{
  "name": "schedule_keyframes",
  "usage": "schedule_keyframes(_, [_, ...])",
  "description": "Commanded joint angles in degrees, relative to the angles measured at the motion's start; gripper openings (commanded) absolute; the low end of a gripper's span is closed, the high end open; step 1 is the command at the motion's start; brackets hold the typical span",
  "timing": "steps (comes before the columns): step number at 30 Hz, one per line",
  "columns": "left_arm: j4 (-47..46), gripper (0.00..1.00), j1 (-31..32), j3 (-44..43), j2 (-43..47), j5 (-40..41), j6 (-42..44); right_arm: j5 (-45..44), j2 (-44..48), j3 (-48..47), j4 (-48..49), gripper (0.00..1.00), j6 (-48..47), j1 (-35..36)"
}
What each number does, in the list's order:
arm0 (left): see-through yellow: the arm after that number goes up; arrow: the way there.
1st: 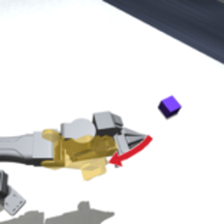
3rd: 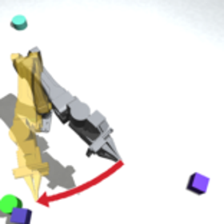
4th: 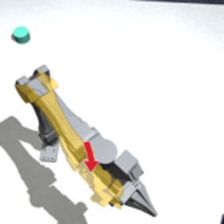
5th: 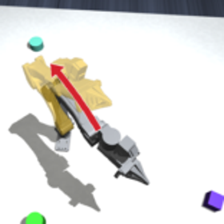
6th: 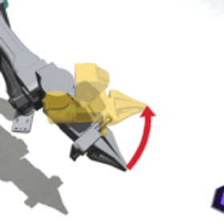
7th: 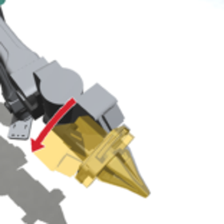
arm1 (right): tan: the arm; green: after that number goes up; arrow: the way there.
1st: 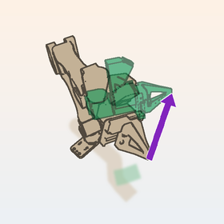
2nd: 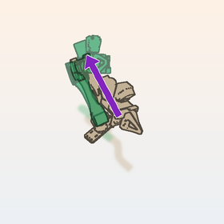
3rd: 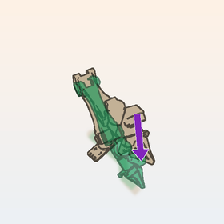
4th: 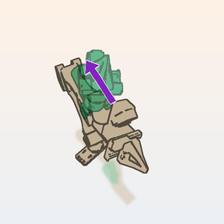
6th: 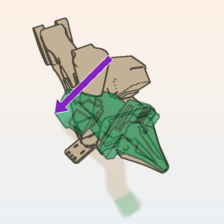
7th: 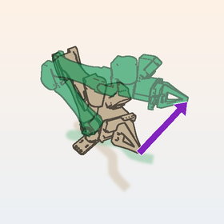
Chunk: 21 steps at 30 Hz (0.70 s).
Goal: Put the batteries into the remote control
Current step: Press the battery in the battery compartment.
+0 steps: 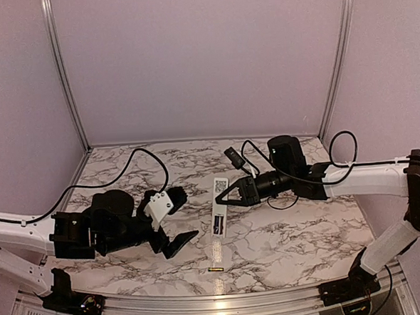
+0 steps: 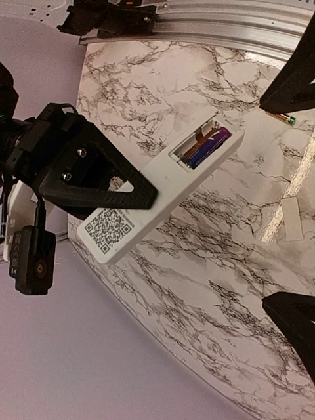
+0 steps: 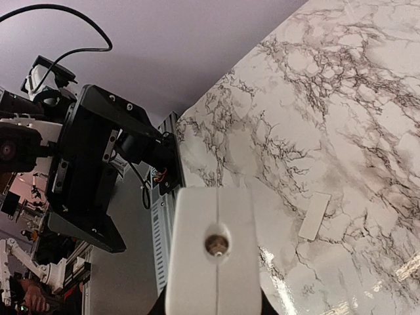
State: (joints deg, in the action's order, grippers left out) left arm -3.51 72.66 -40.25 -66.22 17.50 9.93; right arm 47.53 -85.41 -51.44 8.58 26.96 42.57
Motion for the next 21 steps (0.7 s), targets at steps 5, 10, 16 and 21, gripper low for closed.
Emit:
schedule_keyframes(5, [-12.8, 0.99, -5.8, 4.0, 4.5, -11.8, -21.5, 1.1, 2.8, 0.3, 5.0, 0.00, -0.4, 0.6])
schedule_keyframes(10, [-11.9, 0.90, -8.1, 0.3, -1.8, -20.6, -25.4, 1.2, 3.0, -0.6, 5.1, 0.00, -0.5, 1.7])
schedule_keyframes(16, [-11.9, 0.83, -9.6, -2.7, -8.4, -29.3, -28.0, 1.0, 3.4, -1.2, 4.9, 0.00, -0.5, 2.7])
schedule_keyframes(21, [-12.5, 0.71, -9.9, -4.0, -11.3, -30.8, -28.5, 0.8, 3.6, -1.4, 4.6, 0.00, -0.5, 3.1])
